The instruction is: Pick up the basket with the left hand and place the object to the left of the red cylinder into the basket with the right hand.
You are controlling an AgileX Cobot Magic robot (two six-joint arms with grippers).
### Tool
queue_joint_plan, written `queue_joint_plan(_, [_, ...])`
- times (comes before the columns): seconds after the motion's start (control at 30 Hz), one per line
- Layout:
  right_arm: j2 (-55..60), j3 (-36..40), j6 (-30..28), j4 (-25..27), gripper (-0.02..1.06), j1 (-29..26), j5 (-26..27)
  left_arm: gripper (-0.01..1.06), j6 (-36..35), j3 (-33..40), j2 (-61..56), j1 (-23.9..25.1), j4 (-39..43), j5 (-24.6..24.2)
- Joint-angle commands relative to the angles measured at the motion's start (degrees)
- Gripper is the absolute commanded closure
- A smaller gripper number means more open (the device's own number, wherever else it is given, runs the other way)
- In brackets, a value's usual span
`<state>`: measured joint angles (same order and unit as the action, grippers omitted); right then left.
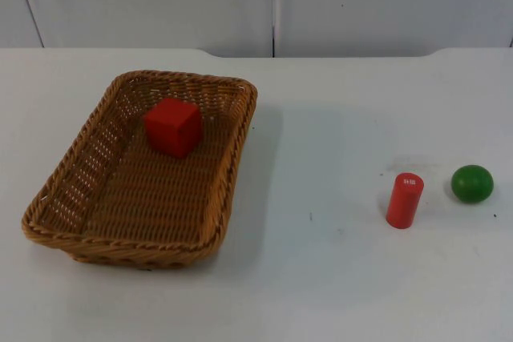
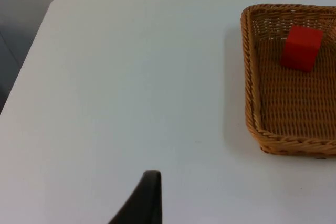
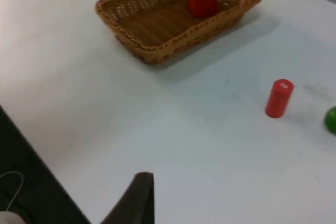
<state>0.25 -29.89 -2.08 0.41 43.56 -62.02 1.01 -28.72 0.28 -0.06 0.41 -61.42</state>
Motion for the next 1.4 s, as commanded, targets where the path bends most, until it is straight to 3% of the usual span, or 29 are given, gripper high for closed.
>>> queue_joint_plan(0.0, [-0.25, 0.23, -0.06, 0.34, -0.01, -2.78, 0.33, 0.00, -0.20, 0.31, -0.28, 0.21, 0.42, -0.12])
queue_joint_plan(0.77, [-0.25, 0.23, -0.06, 0.23, -0.01, -27.70, 0.33, 0.00, -0.20, 0.31, -0.28, 0.21, 0.42, -0.12])
queue_joint_plan(1.17, [-0.25, 0.23, -0.06, 0.14, -0.01, -37.36, 0.33, 0.00, -0.20, 0.31, -0.28, 0.21, 0.42, -0.12])
queue_joint_plan(1.37, [-0.25, 0.23, -0.06, 0.14, -0.01, -39.16, 0.33, 0.00, -0.20, 0.31, -0.28, 0.21, 0.42, -0.12])
